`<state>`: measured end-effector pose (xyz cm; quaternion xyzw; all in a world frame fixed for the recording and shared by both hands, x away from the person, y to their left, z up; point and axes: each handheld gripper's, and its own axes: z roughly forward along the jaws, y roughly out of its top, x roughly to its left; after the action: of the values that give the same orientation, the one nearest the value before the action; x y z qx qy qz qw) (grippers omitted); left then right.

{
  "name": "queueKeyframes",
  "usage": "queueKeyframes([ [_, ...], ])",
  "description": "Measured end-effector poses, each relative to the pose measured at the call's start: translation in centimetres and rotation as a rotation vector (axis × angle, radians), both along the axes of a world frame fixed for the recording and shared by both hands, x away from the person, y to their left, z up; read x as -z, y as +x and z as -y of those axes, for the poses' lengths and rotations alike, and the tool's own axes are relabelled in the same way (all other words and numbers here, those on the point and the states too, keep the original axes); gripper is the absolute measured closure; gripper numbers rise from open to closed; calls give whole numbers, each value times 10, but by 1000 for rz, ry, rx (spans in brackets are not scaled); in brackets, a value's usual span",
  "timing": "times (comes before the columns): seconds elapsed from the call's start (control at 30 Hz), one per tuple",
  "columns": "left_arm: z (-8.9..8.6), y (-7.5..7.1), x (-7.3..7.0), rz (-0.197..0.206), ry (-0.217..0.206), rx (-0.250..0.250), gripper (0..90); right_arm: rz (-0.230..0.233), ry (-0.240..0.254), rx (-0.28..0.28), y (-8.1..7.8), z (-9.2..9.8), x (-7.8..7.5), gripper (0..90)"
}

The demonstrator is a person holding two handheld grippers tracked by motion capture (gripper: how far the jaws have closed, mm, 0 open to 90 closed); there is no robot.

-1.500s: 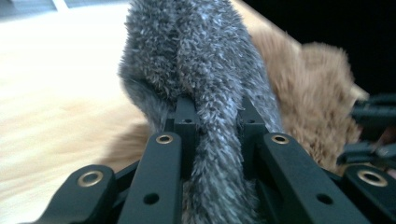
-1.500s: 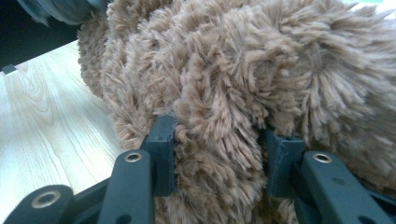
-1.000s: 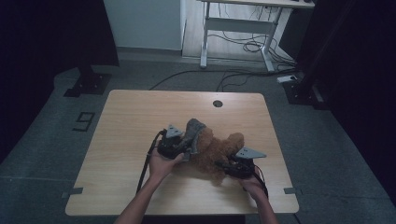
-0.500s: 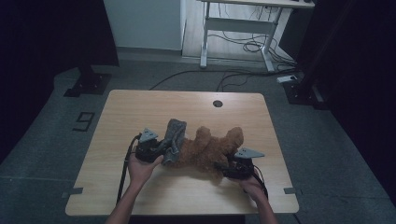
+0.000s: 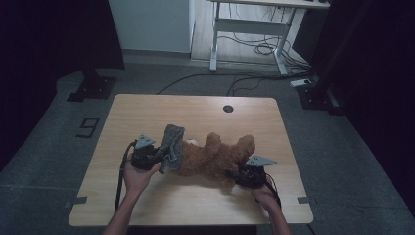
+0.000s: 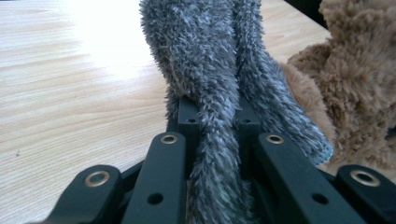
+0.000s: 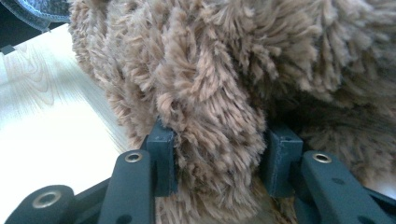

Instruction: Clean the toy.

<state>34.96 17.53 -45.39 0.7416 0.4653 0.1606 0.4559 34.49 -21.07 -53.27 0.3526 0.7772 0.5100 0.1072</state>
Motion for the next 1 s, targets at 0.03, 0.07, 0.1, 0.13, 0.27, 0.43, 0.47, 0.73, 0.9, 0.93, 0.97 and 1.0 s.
queueKeyframes([
  [0.03, 1, -1, -4, 12, -14, 12, 783, -1, 0, 1, 0, 0, 0, 551],
  [0.07, 5, -2, -8, 21, -22, 28, 783, 0, 1, 2, 0, 0, 0, 552],
  [0.1, 10, -4, -14, 31, -22, 46, 783, 1, 2, 2, 0, 0, 0, 552],
  [0.13, 17, -6, -20, 43, -21, 68, 782, 1, 2, 2, 0, 0, 0, 552],
  [0.27, 49, -9, -40, 86, -18, 145, 783, 1, 3, 3, 1, 1, 1, 552],
  [0.43, 98, 4, -45, 68, 5, 206, 782, -2, 5, 2, 1, 1, 1, 552],
  [0.47, 107, 10, -39, 44, 15, 211, 782, -2, 5, 2, 1, 1, 1, 553],
  [0.73, 84, 23, -7, -37, 51, 138, 782, -8, 18, -2, 3, 3, 3, 554],
  [0.9, 56, 15, -8, -28, 44, 111, 781, 2, 13, -7, 1, 1, 2, 552],
  [0.93, 52, 13, -9, -16, 56, 101, 782, 1, 17, -5, 1, 1, 2, 551],
  [0.97, 47, 11, -11, -4, 76, 89, 782, -4, 19, -3, 1, 2, 3, 551],
  [1.0, 44, 10, -11, -1, 85, 79, 782, -11, 25, -1, 2, 3, 3, 551],
])
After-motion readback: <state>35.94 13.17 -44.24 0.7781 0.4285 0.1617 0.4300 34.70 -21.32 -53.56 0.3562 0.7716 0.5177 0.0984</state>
